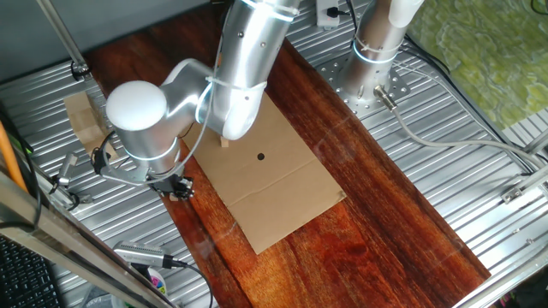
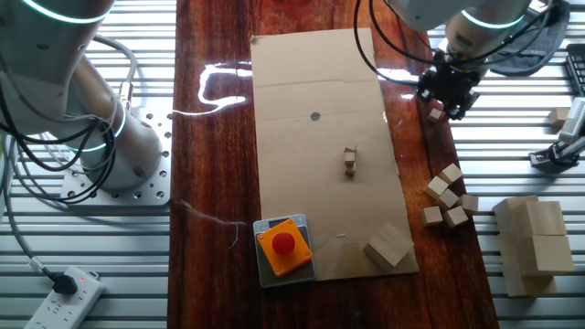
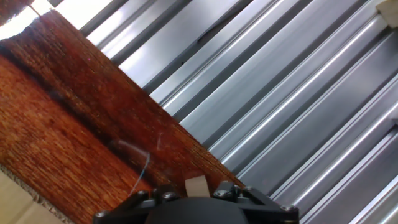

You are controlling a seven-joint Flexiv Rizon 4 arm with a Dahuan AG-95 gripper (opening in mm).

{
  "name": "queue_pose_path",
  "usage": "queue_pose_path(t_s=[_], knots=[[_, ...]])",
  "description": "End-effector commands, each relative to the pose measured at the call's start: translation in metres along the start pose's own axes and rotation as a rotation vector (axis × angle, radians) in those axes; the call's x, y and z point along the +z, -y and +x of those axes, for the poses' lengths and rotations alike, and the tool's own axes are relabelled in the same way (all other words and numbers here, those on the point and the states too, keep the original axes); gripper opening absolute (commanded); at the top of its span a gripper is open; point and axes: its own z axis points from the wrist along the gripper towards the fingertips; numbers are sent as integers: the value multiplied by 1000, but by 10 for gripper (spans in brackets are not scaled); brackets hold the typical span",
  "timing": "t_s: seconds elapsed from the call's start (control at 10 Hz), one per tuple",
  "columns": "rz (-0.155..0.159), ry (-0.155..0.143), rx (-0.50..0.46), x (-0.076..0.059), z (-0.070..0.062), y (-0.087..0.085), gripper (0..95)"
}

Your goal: Stack the blocks into a pyramid shape

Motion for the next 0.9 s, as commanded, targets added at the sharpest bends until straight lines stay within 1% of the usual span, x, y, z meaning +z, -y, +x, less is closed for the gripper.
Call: queue_pose_path(t_s=[0.1,0.3,0.6,0.8,0.9], knots=[[8,-4,-6,0,1,0,0],[12,-2,-8,1,2,0,0],[28,-14,-13,1,3,0,0],[32,-21,-11,-5,8,5,0],[31,-21,-14,-9,16,11,0]])
